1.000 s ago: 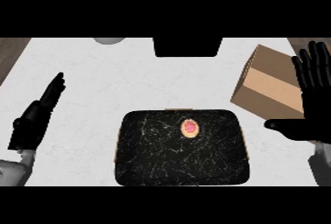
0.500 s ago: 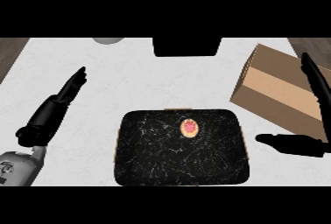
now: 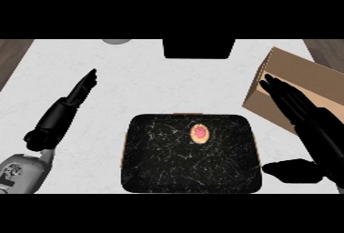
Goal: Pick the cupcake from the tray and place it in the cardboard box
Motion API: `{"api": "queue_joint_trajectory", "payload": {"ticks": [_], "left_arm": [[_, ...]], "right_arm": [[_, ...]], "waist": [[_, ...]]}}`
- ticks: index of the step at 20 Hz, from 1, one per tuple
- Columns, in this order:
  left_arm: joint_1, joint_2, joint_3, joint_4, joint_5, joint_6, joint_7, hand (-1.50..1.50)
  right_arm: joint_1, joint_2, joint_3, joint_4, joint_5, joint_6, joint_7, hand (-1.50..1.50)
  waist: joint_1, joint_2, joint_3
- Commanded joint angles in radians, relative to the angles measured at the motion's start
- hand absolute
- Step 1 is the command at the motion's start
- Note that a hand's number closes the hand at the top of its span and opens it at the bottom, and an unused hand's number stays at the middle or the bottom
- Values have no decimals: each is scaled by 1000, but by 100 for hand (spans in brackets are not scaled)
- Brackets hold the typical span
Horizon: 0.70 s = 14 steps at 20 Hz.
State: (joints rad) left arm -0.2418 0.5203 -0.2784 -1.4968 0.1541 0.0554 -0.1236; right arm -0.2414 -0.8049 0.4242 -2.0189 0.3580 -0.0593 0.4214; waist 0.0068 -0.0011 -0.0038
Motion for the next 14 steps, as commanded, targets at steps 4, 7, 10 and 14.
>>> {"api": "queue_joint_trajectory", "payload": {"ticks": [4,7,10,14], "left_arm": [[-24,-20,-4,-10,-7,-17,23,0],[-24,1,10,-20,-9,-37,28,0],[-44,-36,36,22,-4,-36,15,0],[1,-7,46,3,-13,-59,-8,0]], "right_arm": [[-229,93,211,-18,40,300,359,-150],[-336,181,274,25,56,406,504,-150],[-397,312,307,37,61,477,651,-150],[-410,450,393,141,84,495,766,-150]], "waist": [[30,2,-1],[33,1,0],[7,1,2],[12,-1,2]]}}
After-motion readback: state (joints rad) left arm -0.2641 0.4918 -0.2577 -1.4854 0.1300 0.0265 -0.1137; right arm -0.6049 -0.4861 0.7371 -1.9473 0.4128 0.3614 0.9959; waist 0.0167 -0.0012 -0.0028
